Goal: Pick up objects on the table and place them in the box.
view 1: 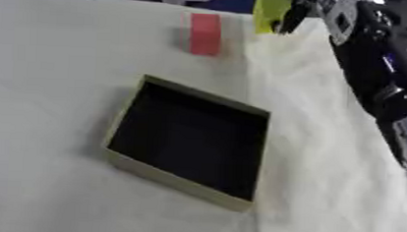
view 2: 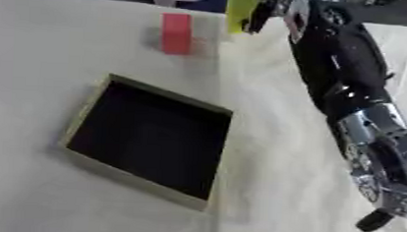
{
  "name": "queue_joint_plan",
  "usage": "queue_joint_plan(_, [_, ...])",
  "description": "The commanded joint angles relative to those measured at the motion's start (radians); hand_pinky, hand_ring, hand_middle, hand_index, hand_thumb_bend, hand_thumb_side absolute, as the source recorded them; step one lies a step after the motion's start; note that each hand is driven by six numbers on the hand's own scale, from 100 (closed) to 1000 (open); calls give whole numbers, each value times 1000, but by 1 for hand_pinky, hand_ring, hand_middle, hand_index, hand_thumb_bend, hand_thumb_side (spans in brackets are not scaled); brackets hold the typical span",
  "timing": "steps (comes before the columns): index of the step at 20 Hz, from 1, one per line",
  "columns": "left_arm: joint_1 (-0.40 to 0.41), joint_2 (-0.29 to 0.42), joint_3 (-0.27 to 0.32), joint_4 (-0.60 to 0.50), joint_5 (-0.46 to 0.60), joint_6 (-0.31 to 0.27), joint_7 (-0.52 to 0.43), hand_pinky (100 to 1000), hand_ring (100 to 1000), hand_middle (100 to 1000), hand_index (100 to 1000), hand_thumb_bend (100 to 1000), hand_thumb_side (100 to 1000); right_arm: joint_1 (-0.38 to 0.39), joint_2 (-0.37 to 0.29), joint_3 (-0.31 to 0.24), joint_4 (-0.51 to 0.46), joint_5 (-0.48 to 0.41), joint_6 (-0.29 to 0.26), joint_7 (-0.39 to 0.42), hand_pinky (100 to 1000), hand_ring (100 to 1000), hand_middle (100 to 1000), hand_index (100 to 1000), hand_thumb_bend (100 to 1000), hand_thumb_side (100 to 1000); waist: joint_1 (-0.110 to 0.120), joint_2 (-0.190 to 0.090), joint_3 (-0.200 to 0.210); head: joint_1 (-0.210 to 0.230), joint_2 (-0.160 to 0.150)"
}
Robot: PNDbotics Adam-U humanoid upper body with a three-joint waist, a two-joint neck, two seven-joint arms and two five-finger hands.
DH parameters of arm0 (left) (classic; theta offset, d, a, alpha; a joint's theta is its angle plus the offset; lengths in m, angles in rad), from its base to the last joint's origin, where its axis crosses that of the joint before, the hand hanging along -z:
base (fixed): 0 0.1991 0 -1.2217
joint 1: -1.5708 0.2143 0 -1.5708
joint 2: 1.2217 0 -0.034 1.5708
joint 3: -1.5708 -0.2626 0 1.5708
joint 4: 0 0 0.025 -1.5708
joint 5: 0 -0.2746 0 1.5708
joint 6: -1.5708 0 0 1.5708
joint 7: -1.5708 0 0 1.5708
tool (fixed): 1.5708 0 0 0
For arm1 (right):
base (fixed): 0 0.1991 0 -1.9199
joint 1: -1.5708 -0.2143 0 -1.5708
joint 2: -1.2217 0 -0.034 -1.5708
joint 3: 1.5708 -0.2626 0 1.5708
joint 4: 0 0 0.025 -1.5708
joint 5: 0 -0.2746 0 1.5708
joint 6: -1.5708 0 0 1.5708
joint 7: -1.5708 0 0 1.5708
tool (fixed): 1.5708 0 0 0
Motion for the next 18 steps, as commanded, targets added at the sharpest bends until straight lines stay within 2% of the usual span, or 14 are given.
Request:
queue_joint_plan(1, [-6, 27, 8, -20, -3, -3, 1, 671, 735, 708, 782, 275, 707, 3, -82, 47, -128, -66, -54, 4, 837, 737, 631, 768, 100, 100, 1, -28, -3, 5, 9])
queue_joint_plan(5, [-5, 31, 11, -20, -5, -4, 4, 672, 736, 709, 782, 277, 705, 79, -154, 135, -321, -184, -108, 14, 811, 706, 620, 758, 100, 100, -1, -32, -9, 10, 14])
queue_joint_plan(11, [-5, 34, 10, -20, -4, -5, 4, 673, 737, 709, 782, 279, 700, 174, -220, 251, -578, -330, -119, 58, 785, 677, 621, 753, 100, 100, 3, -41, -19, 19, 27])
queue_joint_plan(14, [-4, 37, 10, -20, -3, -6, 3, 673, 737, 709, 783, 280, 697, 198, -243, 291, -654, -366, -106, 79, 766, 664, 622, 754, 100, 100, 7, -47, -25, 27, 33])
queue_joint_plan(18, [0, 38, 8, -20, -2, -4, 2, 673, 737, 709, 783, 282, 695, 219, -258, 324, -720, -406, -90, 63, 738, 644, 602, 739, 100, 100, 7, -59, -31, 30, 43])
